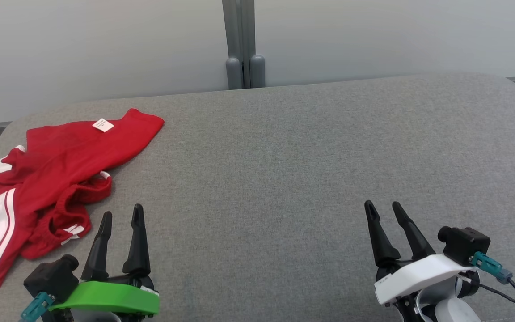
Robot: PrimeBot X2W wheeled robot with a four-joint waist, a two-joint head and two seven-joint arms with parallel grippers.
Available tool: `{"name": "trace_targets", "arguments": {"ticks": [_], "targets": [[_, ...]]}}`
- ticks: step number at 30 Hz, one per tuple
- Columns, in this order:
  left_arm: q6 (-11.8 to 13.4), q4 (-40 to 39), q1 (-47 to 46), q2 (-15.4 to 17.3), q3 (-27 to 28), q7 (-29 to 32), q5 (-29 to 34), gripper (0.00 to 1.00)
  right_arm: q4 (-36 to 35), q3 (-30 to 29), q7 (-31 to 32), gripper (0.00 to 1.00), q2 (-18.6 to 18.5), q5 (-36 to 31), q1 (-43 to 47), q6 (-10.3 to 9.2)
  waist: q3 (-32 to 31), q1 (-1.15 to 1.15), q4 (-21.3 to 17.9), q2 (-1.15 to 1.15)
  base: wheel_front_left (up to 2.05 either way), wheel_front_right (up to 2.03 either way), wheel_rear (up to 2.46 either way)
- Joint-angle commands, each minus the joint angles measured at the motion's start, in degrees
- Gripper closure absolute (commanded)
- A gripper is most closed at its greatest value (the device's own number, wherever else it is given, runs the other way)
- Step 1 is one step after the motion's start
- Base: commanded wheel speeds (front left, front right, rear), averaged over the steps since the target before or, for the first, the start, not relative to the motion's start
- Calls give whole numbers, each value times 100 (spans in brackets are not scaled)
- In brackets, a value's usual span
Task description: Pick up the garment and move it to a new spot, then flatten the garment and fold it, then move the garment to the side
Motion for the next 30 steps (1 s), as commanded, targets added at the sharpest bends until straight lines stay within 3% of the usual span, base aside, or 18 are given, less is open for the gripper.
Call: {"name": "trace_targets", "arguments": {"ticks": [1,30], "targets": [[17,-86,9,45,-14,-56,182,0,-99,30,-70,0,-30,-148,-3,15,-3,0,1,0,0,0,0],[112,80,136,58,-97,-414,1395,0,-77,-135,-433,0,-42,-1292,101,17,-11,0,-6,0,0,0,0]]}}
